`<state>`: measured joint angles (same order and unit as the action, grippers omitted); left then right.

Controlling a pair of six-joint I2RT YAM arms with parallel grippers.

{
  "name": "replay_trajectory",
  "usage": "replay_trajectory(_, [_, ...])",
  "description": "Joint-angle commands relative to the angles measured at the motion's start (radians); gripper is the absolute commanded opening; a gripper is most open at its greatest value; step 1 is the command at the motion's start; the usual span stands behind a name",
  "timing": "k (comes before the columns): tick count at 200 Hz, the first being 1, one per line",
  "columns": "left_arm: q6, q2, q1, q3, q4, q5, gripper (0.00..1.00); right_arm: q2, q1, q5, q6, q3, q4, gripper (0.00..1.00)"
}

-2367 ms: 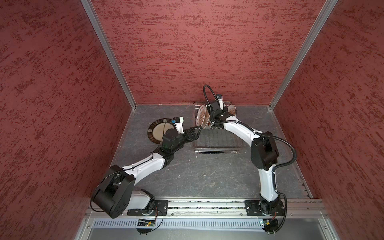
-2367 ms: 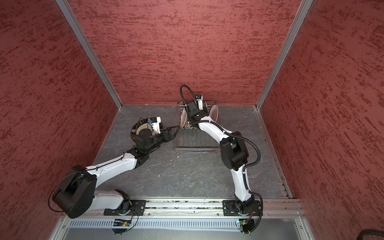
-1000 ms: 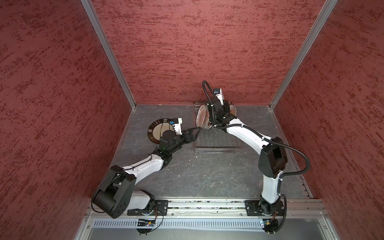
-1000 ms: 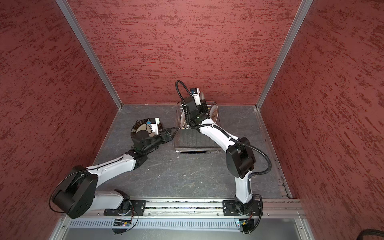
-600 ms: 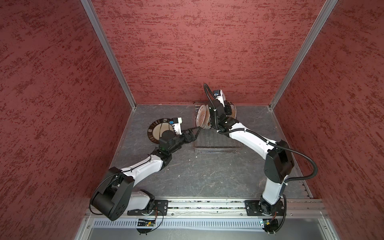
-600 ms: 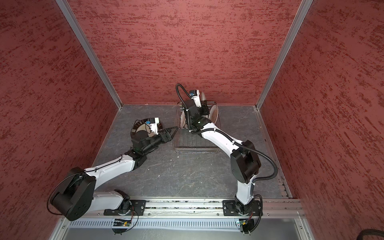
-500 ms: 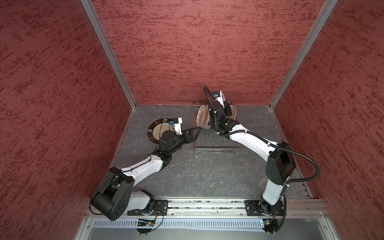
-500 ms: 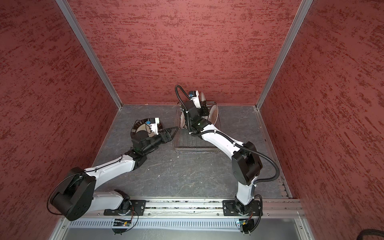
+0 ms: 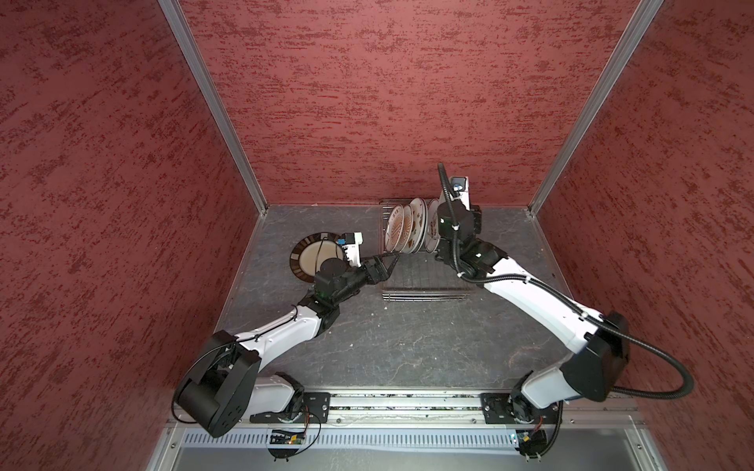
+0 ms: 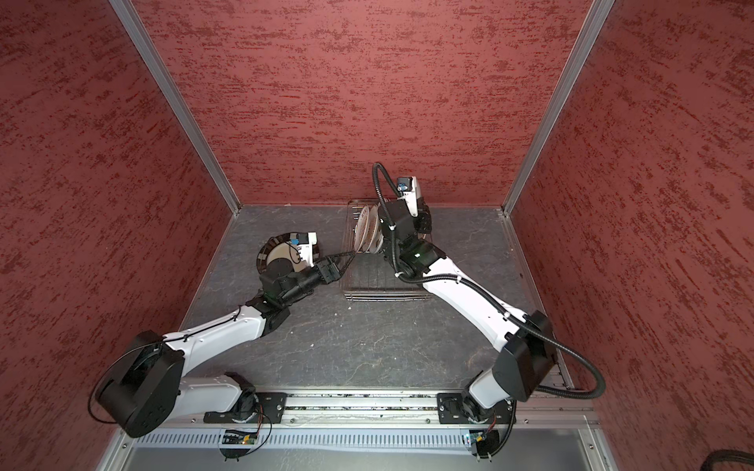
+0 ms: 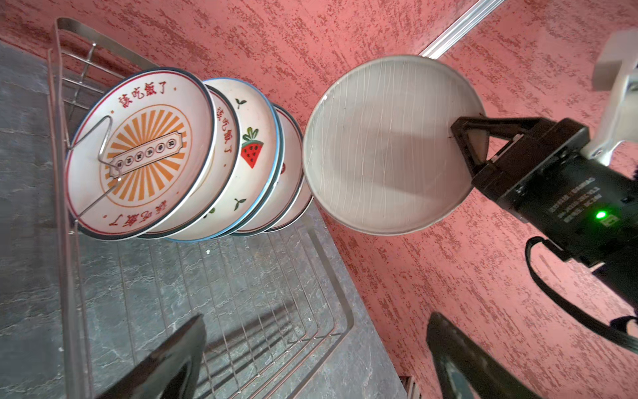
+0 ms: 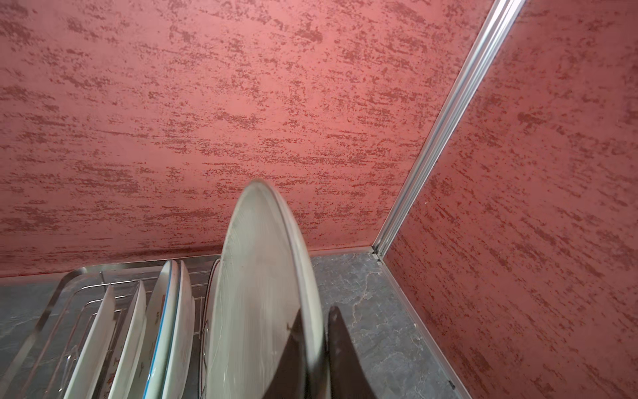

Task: Unload the plates from the dish rack
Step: Pick up the plate from the dish rack, then place the plate on the plate.

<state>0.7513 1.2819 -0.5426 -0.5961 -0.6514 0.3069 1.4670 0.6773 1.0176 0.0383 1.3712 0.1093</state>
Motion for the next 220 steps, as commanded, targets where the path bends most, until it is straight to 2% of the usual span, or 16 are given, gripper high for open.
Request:
replay_trajectory(1, [-0.032, -0.056, -0.027, 0.011, -0.012, 0.013, 0.99, -0.139, -0.018, -0.175, -0.158, -0.038, -0.003, 0.0])
replay_trajectory(19, [-0.032, -0.08, -0.045, 0.022, -0.008, 0.015, 0.99, -0.222, -0.065, -0.355, -0.251, -0.099, 0.021, 0.0])
replay_trajectory(39, [-0.024, -0.098, -0.075, 0.036, -0.014, 0.014, 0.99, -0.317, -0.109, -0.475, -0.312, -0.181, 0.006, 0.0])
replay_trajectory(85, [0.027, -0.113, -0.162, 0.071, -0.067, -0.053, 1.0, -0.526, -0.282, -0.89, -0.492, -0.378, -0.066, 0.0])
replay_trajectory(108, [0.066, -0.118, -0.18, 0.102, -0.104, -0.113, 0.99, -0.612, -0.329, -1.096, -0.585, -0.46, -0.117, 0.0])
replay_trajectory(145, [0.107, -0.105, -0.212, 0.122, -0.152, -0.162, 0.99, -0.725, -0.334, -1.189, -0.678, -0.587, -0.213, 0.0])
replay_trajectory(170, [0.117, -0.093, -0.239, 0.117, -0.159, -0.226, 1.0, -0.738, -0.336, -1.272, -0.738, -0.649, -0.289, 0.0])
replay_trajectory(192, [0.12, -0.079, -0.259, 0.099, -0.149, -0.248, 0.92, -0.742, -0.335, -1.3, -0.774, -0.703, -0.35, 0.0])
replay_trajectory(220, [0.119, -0.066, -0.288, 0.062, -0.087, -0.277, 0.75, -0.741, -0.336, -1.273, -0.763, -0.731, -0.36, 0.0])
